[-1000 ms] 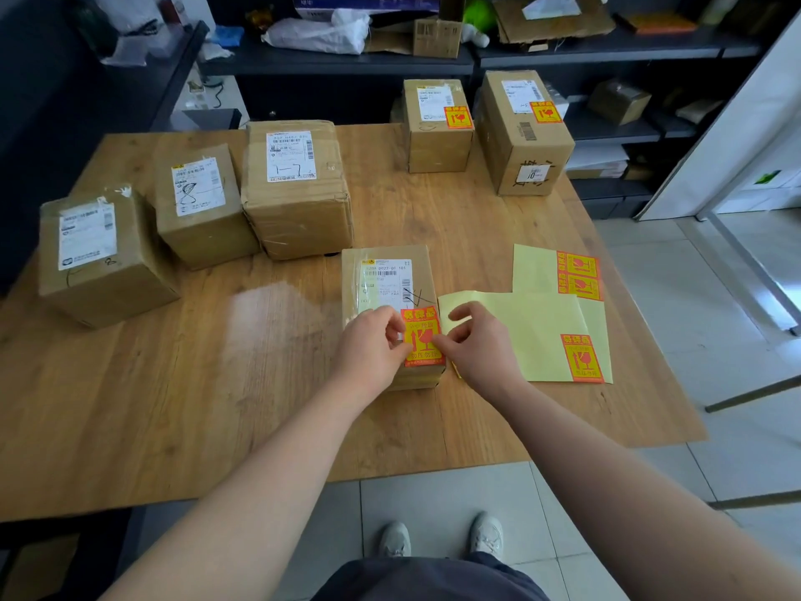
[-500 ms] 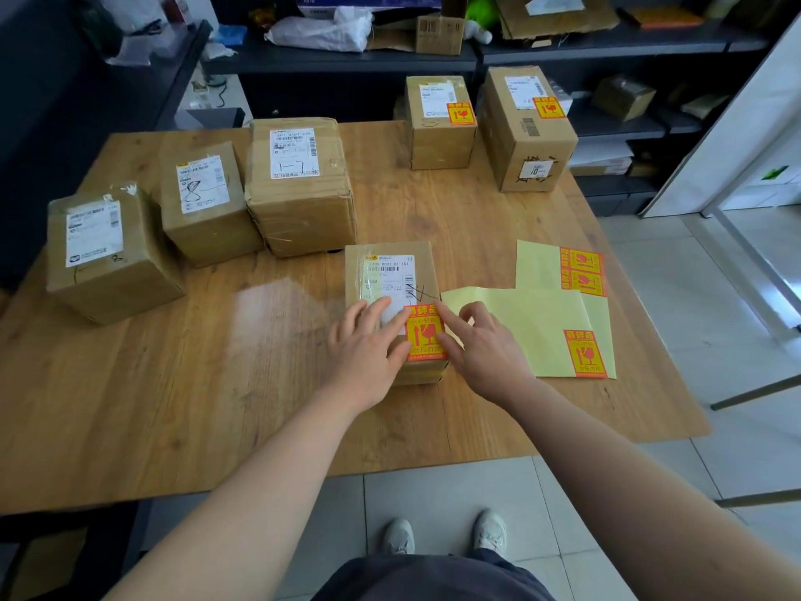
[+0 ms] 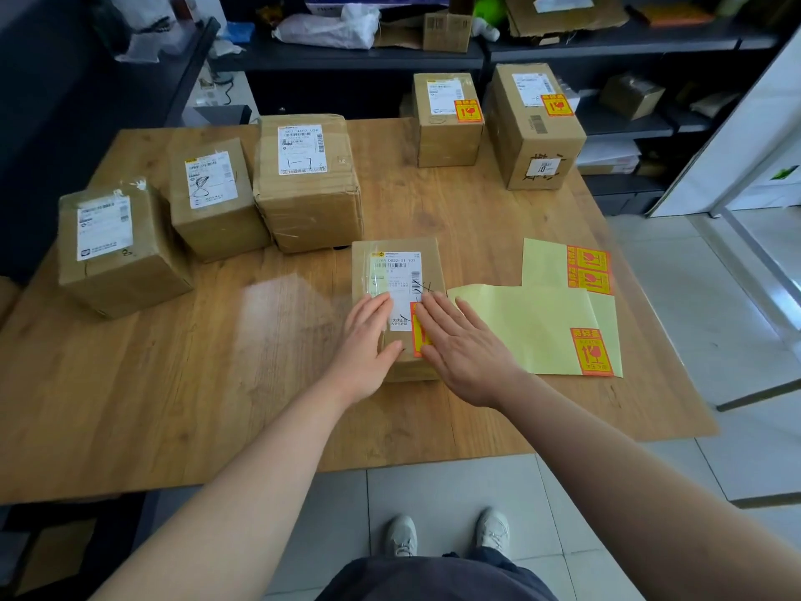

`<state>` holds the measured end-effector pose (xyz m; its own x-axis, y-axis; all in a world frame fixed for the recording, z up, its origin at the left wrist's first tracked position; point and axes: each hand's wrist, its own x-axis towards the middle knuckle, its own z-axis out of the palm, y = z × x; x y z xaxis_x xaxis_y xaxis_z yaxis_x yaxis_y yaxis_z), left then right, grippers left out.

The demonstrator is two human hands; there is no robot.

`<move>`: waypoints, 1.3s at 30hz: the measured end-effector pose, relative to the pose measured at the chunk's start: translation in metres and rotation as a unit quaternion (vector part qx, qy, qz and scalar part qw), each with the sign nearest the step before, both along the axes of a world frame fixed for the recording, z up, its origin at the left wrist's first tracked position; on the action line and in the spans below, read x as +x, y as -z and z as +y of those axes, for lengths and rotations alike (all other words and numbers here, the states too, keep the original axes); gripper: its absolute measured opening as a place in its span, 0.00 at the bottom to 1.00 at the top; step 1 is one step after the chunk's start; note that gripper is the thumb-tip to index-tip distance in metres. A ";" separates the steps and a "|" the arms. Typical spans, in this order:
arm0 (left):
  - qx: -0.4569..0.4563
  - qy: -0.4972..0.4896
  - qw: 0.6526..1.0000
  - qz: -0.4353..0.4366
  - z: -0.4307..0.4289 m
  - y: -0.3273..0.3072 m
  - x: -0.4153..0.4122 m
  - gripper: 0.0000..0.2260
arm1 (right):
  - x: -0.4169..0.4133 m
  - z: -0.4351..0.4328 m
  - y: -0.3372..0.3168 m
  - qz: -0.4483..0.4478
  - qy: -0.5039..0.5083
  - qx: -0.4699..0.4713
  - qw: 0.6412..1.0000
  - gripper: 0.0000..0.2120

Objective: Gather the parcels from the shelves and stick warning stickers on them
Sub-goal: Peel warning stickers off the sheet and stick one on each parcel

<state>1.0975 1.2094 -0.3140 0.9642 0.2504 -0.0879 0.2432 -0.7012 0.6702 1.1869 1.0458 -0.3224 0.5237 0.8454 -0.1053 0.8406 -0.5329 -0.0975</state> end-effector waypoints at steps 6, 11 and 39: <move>0.005 -0.005 1.000 -0.014 0.000 0.000 -0.002 0.28 | -0.011 0.001 0.000 0.006 -0.056 0.010 0.998 0.30; 0.011 -0.008 1.000 0.004 -0.003 -0.006 -0.005 0.28 | 0.003 -0.005 -0.004 0.058 0.037 0.016 0.998 0.29; -0.052 -0.114 0.989 -0.075 0.049 -0.144 0.154 0.26 | 0.169 0.037 -0.139 0.186 0.179 0.275 0.926 0.13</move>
<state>1.2511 1.2580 -0.1701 0.8880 0.4597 0.0152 0.2793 -0.5653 0.7762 1.3561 1.0831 -0.1833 0.7945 0.6042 0.0613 0.4742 -0.5542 -0.6841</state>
